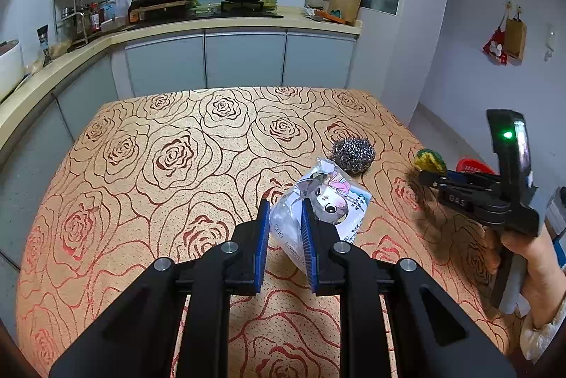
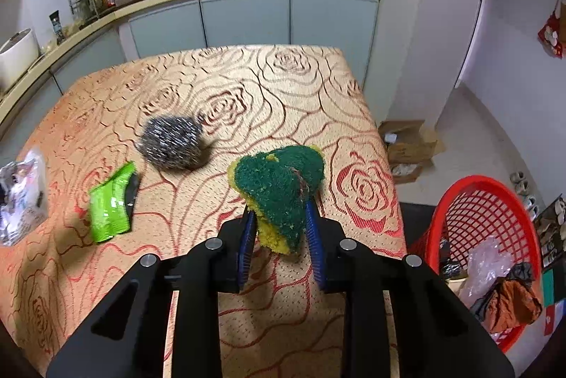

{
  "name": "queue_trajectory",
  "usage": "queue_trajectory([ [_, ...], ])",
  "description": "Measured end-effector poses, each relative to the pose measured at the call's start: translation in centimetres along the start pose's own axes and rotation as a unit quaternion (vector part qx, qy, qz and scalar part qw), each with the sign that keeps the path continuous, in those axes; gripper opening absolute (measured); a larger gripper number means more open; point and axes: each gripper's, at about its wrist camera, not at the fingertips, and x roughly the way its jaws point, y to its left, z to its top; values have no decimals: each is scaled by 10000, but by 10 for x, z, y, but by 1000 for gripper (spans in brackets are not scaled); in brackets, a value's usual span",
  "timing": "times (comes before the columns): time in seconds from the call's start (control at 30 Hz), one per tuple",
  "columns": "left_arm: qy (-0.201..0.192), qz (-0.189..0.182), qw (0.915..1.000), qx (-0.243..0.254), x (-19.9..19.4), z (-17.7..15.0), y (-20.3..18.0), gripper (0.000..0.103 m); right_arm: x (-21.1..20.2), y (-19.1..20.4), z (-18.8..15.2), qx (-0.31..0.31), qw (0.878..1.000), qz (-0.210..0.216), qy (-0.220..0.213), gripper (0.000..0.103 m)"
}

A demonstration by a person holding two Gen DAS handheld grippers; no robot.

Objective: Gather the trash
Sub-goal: 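Lift the white packet and green scrubber and carry both over the red wastebasket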

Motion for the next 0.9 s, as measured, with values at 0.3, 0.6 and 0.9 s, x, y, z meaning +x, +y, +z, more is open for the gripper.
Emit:
queue_trajectory([
  [0.3,-139,109,9998,-24,-11,5,0,17,-45,7,15,-27,9986,147,-509,27],
  [0.6,-320,184,9993,12,-26,14,-7,17,-91,10,22,-12,9950,272,-966,27],
  [0.9,-517,40,9984,221,-34,29,-30,17,-125,-17,18,134,9925,69,-1213,27],
])
